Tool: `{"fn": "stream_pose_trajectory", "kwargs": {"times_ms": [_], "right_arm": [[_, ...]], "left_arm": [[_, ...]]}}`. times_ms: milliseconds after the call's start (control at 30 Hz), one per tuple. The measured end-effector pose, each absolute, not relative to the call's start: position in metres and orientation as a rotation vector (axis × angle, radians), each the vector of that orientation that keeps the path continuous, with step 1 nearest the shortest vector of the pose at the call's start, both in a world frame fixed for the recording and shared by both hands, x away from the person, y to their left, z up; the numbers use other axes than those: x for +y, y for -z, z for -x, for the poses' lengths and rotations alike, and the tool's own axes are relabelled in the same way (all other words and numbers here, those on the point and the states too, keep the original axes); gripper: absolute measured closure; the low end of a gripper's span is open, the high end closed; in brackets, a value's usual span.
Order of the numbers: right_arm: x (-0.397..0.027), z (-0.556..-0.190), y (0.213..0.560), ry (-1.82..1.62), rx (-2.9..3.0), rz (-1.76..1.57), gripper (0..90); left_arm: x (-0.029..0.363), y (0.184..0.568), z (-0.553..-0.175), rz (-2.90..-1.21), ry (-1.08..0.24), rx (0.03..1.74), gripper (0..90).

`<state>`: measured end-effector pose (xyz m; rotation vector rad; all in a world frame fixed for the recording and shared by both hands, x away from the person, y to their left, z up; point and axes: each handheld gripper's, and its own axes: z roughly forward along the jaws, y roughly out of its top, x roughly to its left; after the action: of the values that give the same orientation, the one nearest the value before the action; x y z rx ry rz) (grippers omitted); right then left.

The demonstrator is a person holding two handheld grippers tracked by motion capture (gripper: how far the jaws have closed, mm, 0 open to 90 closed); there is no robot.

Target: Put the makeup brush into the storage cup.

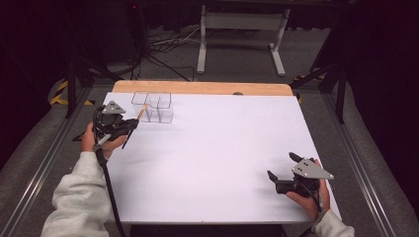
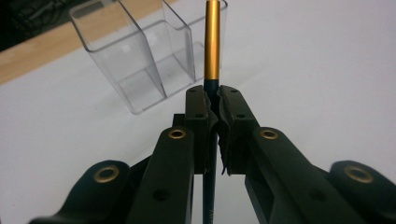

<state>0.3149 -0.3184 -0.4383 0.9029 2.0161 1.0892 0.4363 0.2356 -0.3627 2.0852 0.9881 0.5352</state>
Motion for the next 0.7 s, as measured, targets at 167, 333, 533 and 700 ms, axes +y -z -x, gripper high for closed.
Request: {"fn": "stream_pose_trajectory", "kwargs": {"times_ms": [167, 333, 533, 700], "right_arm": [[-0.316, -0.315, 0.438, -1.087, 2.024, -0.887, 5.3], [-0.315, -0.316, 0.439, -1.082, 2.026, -0.886, 5.3], [-0.316, -0.316, 0.439, -1.084, 2.022, -0.887, 5.3], [-0.315, -0.315, 0.438, -1.081, 2.020, -0.881, 5.3]], "left_arm": [[0.236, 0.359, -0.429, -2.004, -0.575, 0.954, 83.0], [0.237, 0.358, -0.425, -1.943, -0.614, 0.933, 83.0], [0.240, 0.357, -0.422, -1.857, -0.622, 0.896, 82.9], [0.241, 0.357, -0.421, -1.781, -0.626, 0.867, 82.9]]}}
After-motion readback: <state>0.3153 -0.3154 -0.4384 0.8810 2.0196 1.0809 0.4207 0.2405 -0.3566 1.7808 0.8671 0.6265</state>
